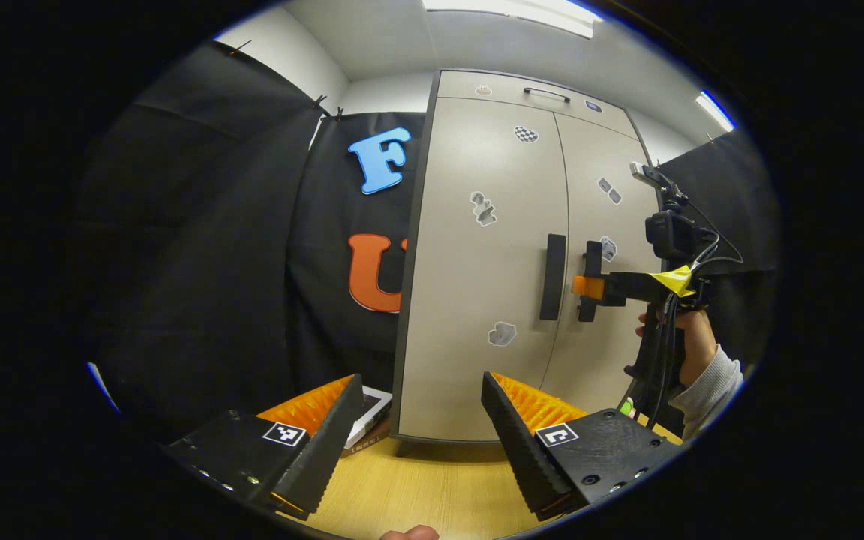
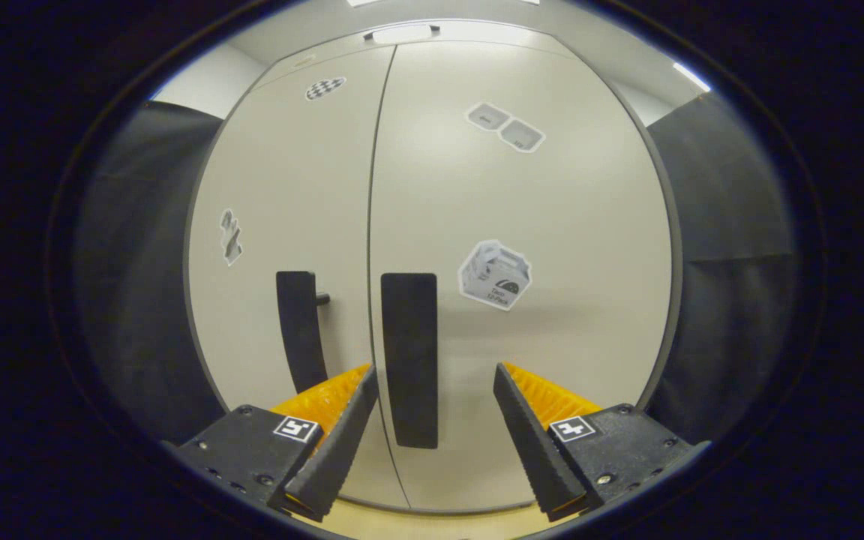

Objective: Open the right door of the double-door shoe cabinet with the right hand, and open the left door with the left hand.

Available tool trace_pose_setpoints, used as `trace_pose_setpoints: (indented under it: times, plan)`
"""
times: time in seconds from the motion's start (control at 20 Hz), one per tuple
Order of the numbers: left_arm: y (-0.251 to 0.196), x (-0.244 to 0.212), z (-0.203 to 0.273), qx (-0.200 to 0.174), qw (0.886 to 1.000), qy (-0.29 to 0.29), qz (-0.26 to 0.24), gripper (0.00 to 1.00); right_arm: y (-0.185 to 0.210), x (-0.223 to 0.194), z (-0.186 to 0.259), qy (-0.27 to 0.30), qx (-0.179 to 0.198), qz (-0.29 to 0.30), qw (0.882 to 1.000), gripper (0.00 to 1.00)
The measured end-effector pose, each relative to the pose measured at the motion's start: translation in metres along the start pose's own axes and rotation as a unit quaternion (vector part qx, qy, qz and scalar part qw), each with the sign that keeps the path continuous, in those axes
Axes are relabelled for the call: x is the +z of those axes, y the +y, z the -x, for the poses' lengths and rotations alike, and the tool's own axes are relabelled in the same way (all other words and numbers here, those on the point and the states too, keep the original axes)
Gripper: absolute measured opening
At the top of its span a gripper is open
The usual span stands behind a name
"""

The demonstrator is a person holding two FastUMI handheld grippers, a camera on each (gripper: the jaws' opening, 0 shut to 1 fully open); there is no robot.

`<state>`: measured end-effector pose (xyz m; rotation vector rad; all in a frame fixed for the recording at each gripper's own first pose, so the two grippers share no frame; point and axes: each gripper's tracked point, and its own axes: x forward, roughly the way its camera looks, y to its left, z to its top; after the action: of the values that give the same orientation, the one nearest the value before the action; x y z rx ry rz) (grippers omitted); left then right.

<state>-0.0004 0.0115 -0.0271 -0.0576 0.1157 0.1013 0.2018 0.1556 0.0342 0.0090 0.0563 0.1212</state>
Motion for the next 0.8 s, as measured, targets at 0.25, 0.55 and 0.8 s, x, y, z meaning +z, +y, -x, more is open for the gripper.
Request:
trace_pose_setpoints:
  times: [0.25, 0.55, 0.8]
  plan:
    - [0.0001, -0.0052, 0.0007, 0.004, 1.0, 0.01, 0.015, 0.95, 0.0079, 0.0042, -0.005, -0.012, -0.013, 0.018, 1.0, 0.59]
    - [-0.0009, -0.0059, 0.0011, 0.0, 1.0, 0.013, 0.016, 0.95, 0.0047, 0.0049, -0.0053, -0.019, 0.002, 0.013, 1.0, 0.29]
    - [-0.0051, -0.0076, -0.0022, -0.014, 1.0, 0.014, 0.014, 0.95, 0.0045, 0.005, -0.0049, -0.028, -0.006, 0.003, 1.0, 0.09]
